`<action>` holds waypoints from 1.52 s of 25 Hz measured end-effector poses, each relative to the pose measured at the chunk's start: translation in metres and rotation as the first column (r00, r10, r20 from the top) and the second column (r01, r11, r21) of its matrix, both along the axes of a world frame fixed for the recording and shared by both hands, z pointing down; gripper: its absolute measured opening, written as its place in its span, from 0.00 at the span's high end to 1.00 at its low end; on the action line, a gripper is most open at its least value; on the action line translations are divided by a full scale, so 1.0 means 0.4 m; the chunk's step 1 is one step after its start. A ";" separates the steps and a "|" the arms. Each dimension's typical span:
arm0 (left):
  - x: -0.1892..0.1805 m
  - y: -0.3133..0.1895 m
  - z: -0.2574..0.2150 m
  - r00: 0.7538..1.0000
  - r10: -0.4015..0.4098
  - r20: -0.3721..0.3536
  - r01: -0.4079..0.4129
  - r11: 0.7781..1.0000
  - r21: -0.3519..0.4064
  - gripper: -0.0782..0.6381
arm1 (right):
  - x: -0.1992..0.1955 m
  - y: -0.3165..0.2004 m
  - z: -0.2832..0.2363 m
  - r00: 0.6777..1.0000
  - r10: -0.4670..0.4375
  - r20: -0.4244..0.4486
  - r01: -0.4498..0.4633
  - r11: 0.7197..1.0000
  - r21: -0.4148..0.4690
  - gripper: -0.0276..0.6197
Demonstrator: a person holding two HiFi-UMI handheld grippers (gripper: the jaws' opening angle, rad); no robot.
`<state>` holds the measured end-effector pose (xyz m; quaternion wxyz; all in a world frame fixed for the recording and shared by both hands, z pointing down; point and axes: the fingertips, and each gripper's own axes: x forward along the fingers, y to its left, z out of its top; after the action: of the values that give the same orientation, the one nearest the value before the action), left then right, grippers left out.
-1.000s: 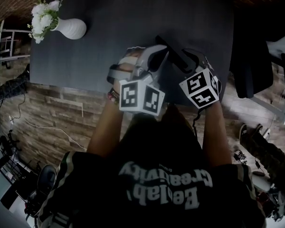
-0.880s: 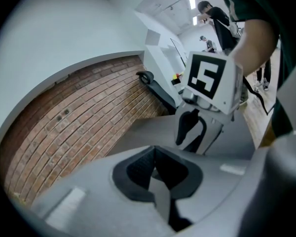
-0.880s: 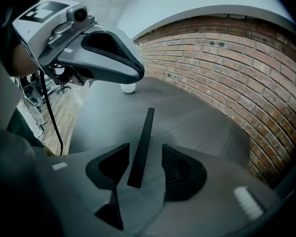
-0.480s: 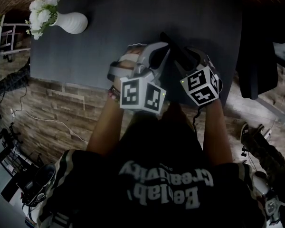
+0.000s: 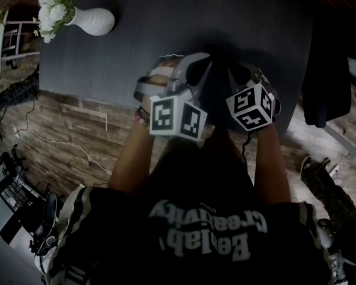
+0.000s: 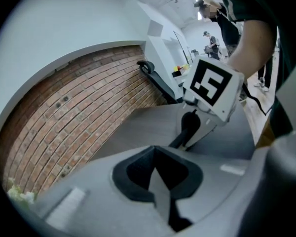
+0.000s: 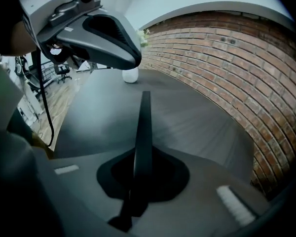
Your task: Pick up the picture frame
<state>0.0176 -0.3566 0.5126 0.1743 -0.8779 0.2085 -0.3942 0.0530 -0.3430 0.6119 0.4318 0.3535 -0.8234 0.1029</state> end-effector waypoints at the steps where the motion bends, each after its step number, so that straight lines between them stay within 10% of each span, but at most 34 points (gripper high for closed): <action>1: -0.005 0.000 0.001 1.000 -0.004 0.000 0.004 1.000 -0.001 0.89 | -0.004 0.001 -0.001 1.000 -0.001 0.001 0.001 1.000 0.002 0.93; 16: -0.035 -0.007 -0.039 0.998 -0.053 -0.044 0.055 0.998 0.037 0.89 | -0.001 0.009 -0.066 0.997 0.050 0.053 -0.051 0.998 0.026 0.93; 38: -0.006 0.001 -0.343 0.987 -0.066 -0.150 0.095 0.976 0.194 0.89 | 0.013 0.002 -0.512 0.968 0.065 0.241 -0.137 0.946 0.295 0.93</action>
<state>0.0152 -0.3563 0.3752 0.2304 -0.8727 0.2944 -0.3141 0.0580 -0.3421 0.4070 0.2680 0.4447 -0.8539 0.0347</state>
